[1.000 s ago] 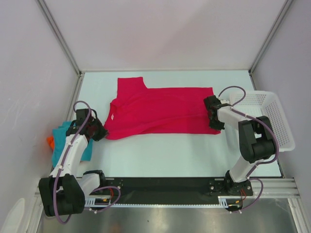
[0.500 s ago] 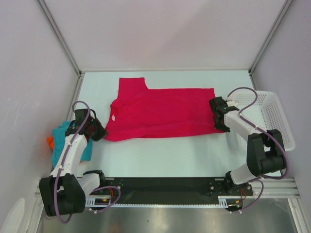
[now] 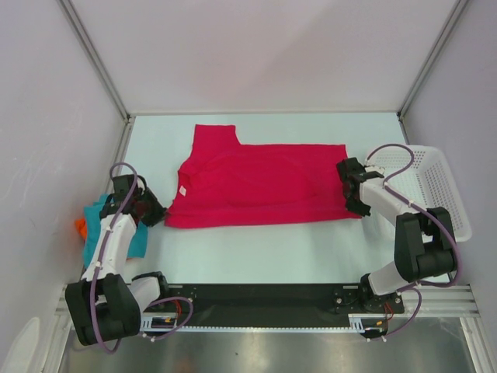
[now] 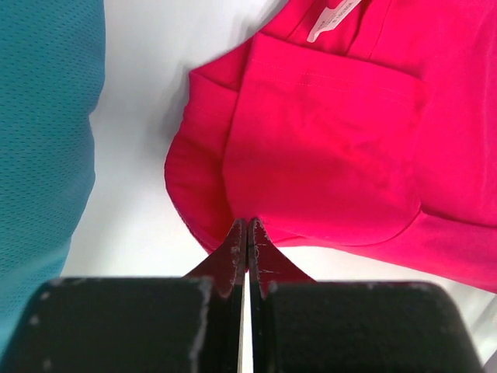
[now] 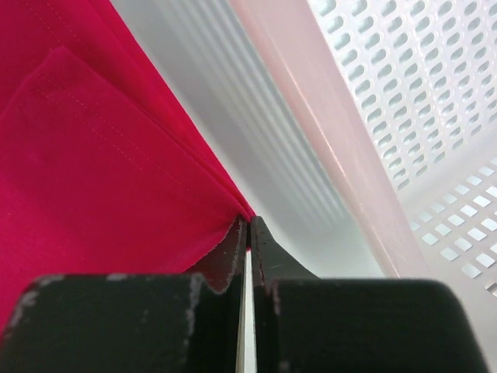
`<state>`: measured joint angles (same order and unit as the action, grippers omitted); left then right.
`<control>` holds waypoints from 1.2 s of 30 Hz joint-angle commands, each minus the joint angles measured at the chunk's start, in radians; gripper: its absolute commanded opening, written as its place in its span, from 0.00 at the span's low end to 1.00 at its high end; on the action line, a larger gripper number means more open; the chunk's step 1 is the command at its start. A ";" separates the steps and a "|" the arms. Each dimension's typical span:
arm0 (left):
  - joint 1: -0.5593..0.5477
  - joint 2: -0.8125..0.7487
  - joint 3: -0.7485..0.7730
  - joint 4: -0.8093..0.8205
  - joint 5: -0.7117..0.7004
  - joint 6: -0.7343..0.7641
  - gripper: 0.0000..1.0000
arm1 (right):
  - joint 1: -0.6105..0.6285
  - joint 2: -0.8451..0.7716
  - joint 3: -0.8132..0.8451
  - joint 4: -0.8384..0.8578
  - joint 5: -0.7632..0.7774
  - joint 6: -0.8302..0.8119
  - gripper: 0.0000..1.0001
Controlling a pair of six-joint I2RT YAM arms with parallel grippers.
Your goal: Fold and stack the t-shirts
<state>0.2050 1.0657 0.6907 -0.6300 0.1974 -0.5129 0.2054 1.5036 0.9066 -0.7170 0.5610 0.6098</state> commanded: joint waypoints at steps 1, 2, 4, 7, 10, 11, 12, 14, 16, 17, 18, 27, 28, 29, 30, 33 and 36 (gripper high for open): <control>0.017 -0.009 0.023 0.016 0.020 0.030 0.00 | -0.001 -0.019 0.000 -0.045 0.014 0.004 0.15; 0.019 -0.009 0.024 0.016 0.022 0.031 0.02 | -0.001 -0.022 0.002 -0.048 0.010 0.001 0.21; 0.017 -0.006 0.029 0.012 0.031 0.031 0.16 | 0.003 -0.039 0.006 -0.055 -0.003 -0.001 0.31; 0.019 -0.007 0.038 0.007 0.037 0.034 0.48 | 0.009 -0.062 0.020 -0.073 -0.006 -0.002 0.38; 0.019 -0.013 0.047 0.000 0.030 0.033 0.67 | 0.017 -0.083 0.041 -0.093 -0.006 -0.004 0.40; 0.017 -0.018 0.050 -0.002 0.025 0.033 0.68 | 0.019 -0.088 0.054 -0.096 -0.007 -0.005 0.41; 0.017 -0.018 0.053 -0.005 0.023 0.030 0.72 | 0.019 -0.092 0.058 -0.101 -0.006 -0.005 0.41; 0.019 -0.016 0.058 -0.004 0.022 0.022 0.76 | 0.023 -0.101 0.070 -0.104 -0.006 -0.008 0.41; 0.019 -0.007 0.064 0.001 0.030 0.013 0.77 | 0.028 -0.100 0.083 -0.102 -0.004 -0.008 0.42; 0.017 -0.003 0.069 0.010 0.033 0.010 0.77 | 0.028 -0.095 0.093 -0.101 -0.006 -0.016 0.42; 0.019 0.011 0.075 0.015 0.036 0.005 0.77 | 0.029 -0.089 0.103 -0.099 -0.004 -0.019 0.42; 0.019 0.229 0.289 0.067 0.100 -0.003 0.79 | -0.004 0.045 0.231 0.000 -0.042 -0.087 0.47; 0.017 0.300 0.329 0.072 0.150 0.002 0.79 | -0.020 0.064 0.271 0.011 -0.079 -0.096 0.47; 0.019 0.350 0.375 0.070 0.171 0.007 0.79 | -0.058 0.085 0.300 0.022 -0.170 -0.096 0.47; 0.019 0.391 0.476 0.067 0.187 0.020 0.80 | -0.075 0.116 0.322 0.049 -0.221 -0.097 0.47; 0.019 0.552 0.704 0.016 0.217 0.027 0.82 | -0.096 0.161 0.426 0.083 -0.312 -0.108 0.48; 0.008 0.710 0.873 0.078 0.244 -0.004 0.89 | -0.110 0.225 0.544 0.126 -0.349 -0.134 0.54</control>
<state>0.2157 1.6440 1.3533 -0.6117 0.3614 -0.4969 0.1066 1.6855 1.3014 -0.6926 0.3267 0.5209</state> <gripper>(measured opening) 0.847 0.499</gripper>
